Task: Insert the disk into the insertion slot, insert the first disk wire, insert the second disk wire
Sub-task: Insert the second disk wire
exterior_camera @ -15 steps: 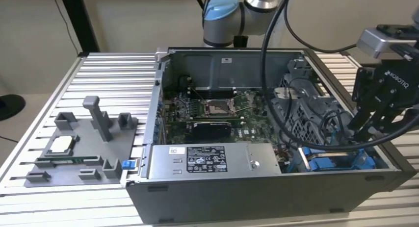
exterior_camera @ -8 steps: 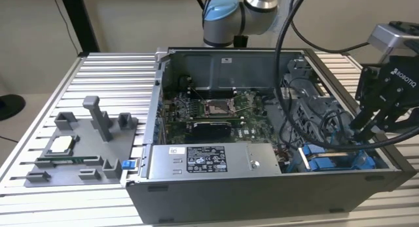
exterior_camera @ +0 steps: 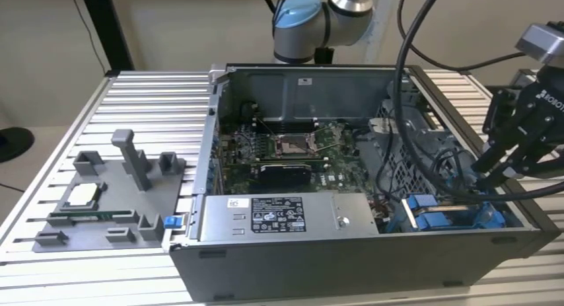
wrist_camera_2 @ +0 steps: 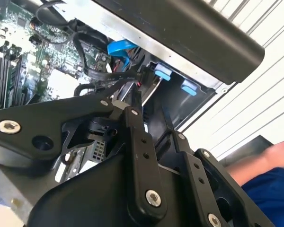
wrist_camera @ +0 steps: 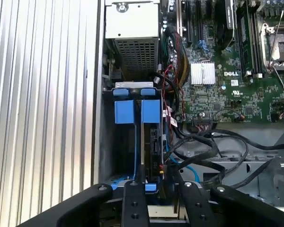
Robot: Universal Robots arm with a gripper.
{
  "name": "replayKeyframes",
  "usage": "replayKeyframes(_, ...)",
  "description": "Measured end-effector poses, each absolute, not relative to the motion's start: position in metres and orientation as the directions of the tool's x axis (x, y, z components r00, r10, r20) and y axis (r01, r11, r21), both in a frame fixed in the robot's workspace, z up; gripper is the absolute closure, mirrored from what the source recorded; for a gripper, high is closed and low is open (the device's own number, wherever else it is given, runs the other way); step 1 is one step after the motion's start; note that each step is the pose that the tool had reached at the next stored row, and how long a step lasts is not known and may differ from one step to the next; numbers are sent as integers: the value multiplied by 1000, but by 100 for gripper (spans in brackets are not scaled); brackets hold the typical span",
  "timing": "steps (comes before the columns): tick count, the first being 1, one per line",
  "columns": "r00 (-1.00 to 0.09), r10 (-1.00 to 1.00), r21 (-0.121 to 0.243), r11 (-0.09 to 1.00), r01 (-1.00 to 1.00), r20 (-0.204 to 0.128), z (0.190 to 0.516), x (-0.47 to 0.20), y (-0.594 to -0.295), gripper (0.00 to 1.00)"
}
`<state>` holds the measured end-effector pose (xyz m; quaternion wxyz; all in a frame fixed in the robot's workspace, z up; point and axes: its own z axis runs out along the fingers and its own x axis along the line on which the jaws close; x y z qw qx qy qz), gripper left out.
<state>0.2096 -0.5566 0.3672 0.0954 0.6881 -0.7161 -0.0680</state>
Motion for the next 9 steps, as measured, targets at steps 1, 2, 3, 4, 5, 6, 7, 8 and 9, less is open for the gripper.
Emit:
replayKeyframes(1,-35,-999,229,42,-972,37,367,211,-558,0)
replayKeyframes(2,-35,-999,230,40,-972,27,367,212,-559,0)
replayKeyframes(3,-35,-999,230,38,-972,18,367,213,-561,0)
replayKeyframes(4,-35,-999,230,36,-972,9,367,214,-562,0)
replayKeyframes(5,-35,-999,231,34,-972,0,367,215,-564,0)
replayKeyframes(6,-35,-999,231,32,-972,-10,367,215,-566,0)
replayKeyframes(7,-35,-999,231,29,-972,-22,366,216,-568,0)
replayKeyframes(8,-35,-999,232,26,-972,-35,366,217,-570,0)
replayKeyframes(9,-35,-998,232,24,-972,-45,366,217,-572,0)
